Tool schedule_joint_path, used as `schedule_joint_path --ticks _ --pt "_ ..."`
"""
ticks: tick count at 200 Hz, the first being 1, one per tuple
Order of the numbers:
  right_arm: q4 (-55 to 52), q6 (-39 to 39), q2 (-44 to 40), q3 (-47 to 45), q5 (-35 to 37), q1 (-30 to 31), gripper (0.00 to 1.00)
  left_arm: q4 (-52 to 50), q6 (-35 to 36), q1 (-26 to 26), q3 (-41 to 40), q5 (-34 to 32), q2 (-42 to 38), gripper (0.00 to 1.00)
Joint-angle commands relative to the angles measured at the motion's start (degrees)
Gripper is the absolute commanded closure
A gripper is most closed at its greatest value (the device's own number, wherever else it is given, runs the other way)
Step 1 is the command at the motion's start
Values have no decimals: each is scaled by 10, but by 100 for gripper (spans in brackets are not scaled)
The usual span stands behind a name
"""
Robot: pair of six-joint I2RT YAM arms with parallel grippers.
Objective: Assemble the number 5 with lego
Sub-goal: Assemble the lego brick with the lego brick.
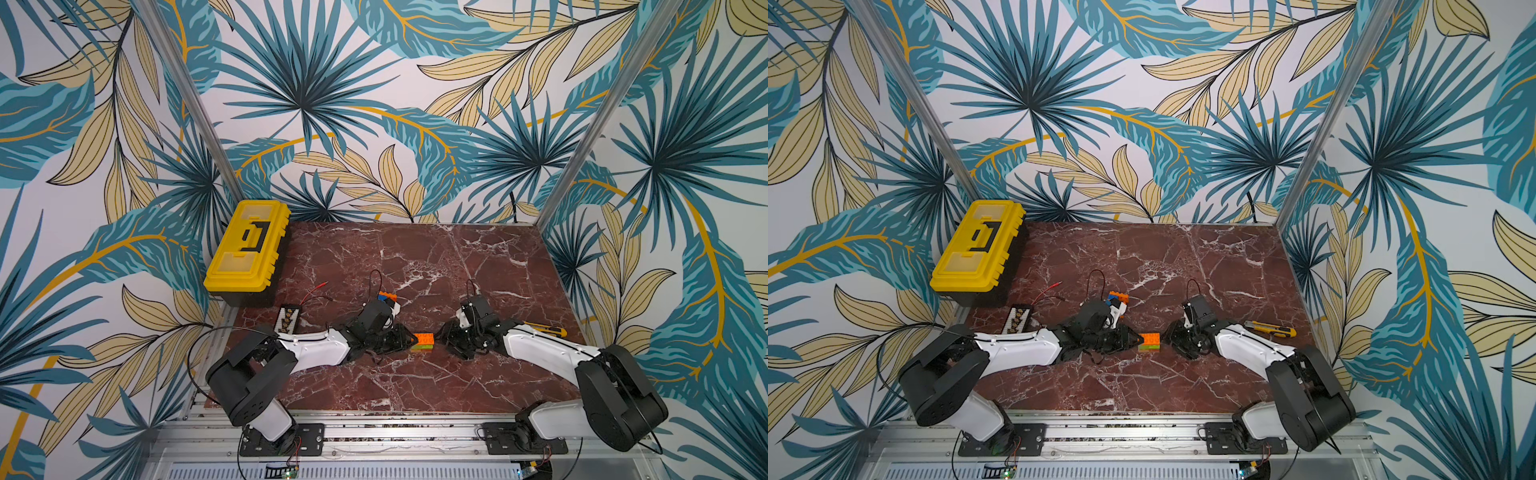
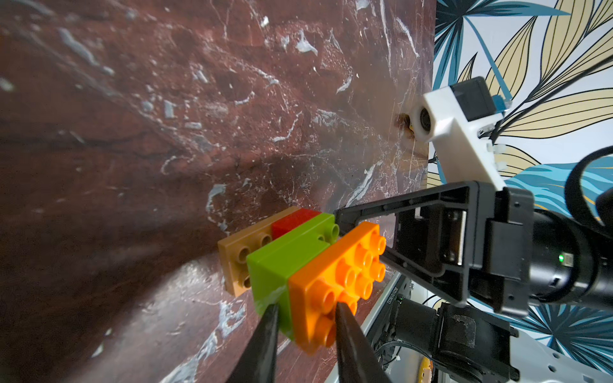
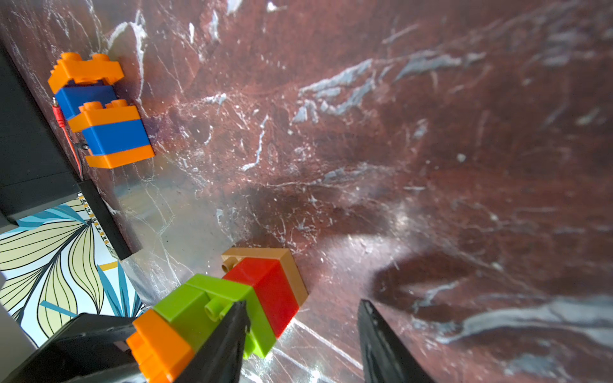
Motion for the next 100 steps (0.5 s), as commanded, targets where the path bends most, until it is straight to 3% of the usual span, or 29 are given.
schedule_joint_path --ticks 1,55,100 --pt "-36 -6 11 -23 26 1 44 -78 12 -1 -1 -26 16 69" --pt "-77 -14 -46 -12 74 -3 41 -111 33 5 35 -29 -7 68" --pt "-109 -35 -90 -11 102 -21 38 -123 49 15 65 -14 -16 58"
